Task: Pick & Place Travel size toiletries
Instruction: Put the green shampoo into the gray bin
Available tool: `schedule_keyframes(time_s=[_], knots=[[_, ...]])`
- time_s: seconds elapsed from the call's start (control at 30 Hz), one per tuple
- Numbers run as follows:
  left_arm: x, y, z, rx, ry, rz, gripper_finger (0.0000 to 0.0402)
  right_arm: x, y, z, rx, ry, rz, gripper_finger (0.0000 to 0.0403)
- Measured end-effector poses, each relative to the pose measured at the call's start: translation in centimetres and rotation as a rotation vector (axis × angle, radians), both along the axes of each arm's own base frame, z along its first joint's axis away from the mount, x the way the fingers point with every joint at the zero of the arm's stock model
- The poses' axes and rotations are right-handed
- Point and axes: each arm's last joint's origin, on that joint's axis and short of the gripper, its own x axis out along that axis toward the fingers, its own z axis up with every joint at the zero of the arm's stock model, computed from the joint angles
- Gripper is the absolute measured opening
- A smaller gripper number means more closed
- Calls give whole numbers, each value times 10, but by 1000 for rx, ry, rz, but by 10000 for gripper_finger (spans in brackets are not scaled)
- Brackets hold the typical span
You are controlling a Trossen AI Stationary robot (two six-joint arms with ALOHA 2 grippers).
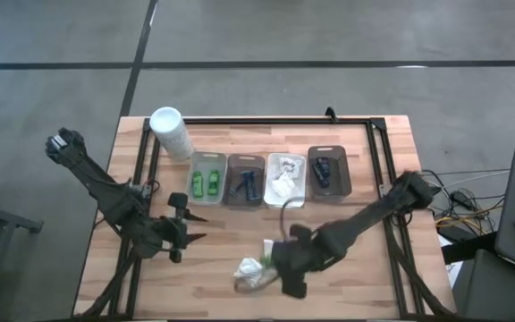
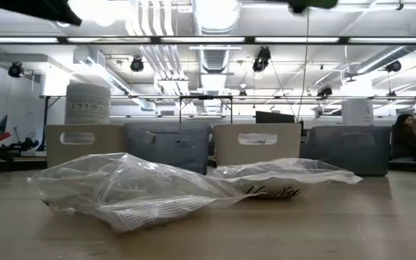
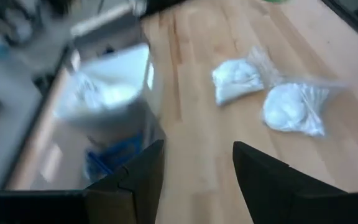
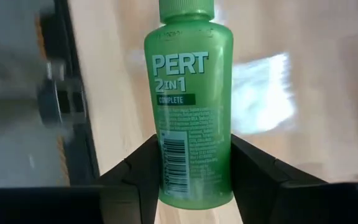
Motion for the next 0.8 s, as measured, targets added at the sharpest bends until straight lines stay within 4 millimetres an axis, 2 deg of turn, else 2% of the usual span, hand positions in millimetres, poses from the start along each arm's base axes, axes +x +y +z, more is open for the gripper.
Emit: schedule_keyframes(time_s=[0.17,0.27,0.33,0.53,0.7,0.8], knots=[[8,-6,9,333,-65,-202,195,-4,-32,36,80,-147,-173,144],[19,-11,13,574,-111,-331,195,0,-49,48,137,-207,-221,148],[30,-12,18,666,-161,-363,195,4,-57,49,170,-199,-221,148],[59,0,33,682,-215,-314,195,9,-65,48,205,-196,-217,145],[74,-2,36,786,-210,-433,195,9,-65,49,237,-187,-224,148],[84,-5,34,782,-196,-450,195,9,-65,50,241,-188,-229,146]])
